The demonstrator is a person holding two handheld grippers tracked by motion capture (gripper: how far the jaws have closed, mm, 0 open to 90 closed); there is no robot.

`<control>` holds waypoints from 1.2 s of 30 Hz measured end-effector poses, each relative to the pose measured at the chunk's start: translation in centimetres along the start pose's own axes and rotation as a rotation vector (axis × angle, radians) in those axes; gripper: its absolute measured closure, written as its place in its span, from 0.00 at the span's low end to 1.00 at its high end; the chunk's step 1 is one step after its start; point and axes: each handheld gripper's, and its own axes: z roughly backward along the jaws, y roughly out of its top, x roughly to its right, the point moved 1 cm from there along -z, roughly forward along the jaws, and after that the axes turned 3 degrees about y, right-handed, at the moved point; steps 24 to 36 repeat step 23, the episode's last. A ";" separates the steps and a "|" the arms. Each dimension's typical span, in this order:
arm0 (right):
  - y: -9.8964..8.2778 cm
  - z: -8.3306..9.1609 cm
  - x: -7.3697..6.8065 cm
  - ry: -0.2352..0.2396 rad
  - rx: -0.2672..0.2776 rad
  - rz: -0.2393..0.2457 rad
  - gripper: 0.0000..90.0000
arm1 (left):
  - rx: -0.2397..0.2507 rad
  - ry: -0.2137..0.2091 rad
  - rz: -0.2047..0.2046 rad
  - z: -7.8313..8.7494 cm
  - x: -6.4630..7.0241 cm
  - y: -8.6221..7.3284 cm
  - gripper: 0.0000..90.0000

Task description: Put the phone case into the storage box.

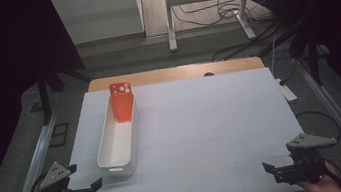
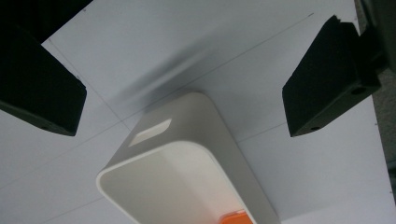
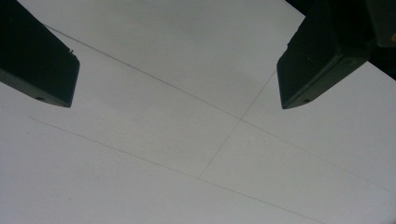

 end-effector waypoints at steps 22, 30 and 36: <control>0.0 0.0 0.0 0.000 -0.001 0.004 0.00 | -0.043 0.007 0.005 -0.2 -0.1 -0.6 0.00; 0.0 0.0 0.0 0.000 -0.002 0.004 0.00 | -0.042 0.006 0.010 -0.2 -0.1 -0.6 0.00; 0.0 0.0 0.0 0.000 -0.002 0.004 0.00 | -0.042 0.006 0.010 -0.2 -0.1 -0.6 0.00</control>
